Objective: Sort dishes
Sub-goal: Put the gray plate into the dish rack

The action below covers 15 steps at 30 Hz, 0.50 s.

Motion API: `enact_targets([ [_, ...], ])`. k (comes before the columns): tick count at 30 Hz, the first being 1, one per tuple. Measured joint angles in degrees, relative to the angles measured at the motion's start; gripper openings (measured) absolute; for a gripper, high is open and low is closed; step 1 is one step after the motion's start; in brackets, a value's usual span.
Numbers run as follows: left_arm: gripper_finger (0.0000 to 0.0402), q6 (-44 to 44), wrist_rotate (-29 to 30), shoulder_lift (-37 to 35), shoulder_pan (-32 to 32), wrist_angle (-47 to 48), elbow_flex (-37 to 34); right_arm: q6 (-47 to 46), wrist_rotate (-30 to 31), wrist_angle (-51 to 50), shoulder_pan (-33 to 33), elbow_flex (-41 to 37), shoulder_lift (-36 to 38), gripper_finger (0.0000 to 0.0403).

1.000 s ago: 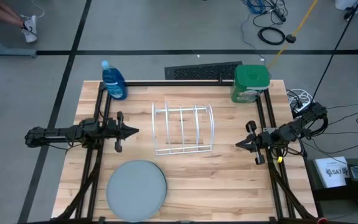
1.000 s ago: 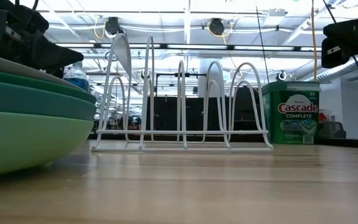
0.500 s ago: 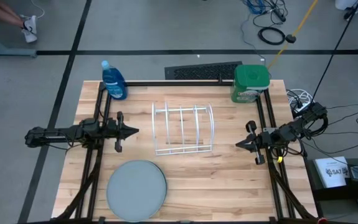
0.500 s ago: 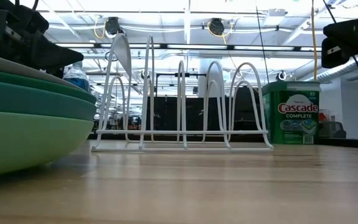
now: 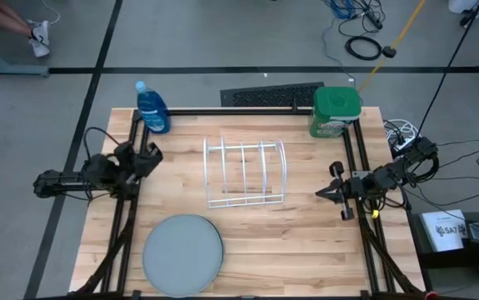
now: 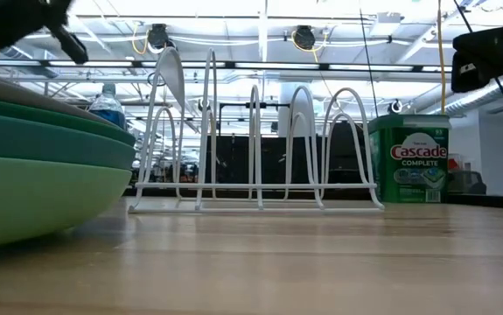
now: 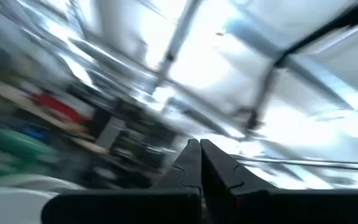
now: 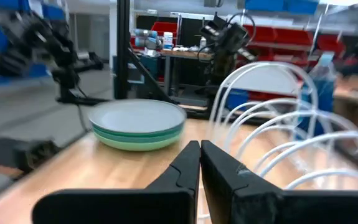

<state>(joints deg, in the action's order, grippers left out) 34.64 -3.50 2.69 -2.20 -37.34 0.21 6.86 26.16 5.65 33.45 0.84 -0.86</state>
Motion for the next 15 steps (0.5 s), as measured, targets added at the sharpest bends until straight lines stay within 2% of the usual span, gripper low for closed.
enact_targets([
  [3,0.0,3.68,-7.01,1.6,1.9,-1.4,0.04,5.7,0.57,0.14,-0.01,0.0,0.02,0.0011],
  [9,0.0,2.29,-7.01,9.53,9.92,-1.23,0.69,5.77,2.76,2.29,-0.11,0.0,0.02,0.0011],
  [15,0.0,-8.33,-7.56,18.96,17.57,-6.18,3.72,5.63,6.52,7.48,-0.11,0.0,0.01,0.0011],
])
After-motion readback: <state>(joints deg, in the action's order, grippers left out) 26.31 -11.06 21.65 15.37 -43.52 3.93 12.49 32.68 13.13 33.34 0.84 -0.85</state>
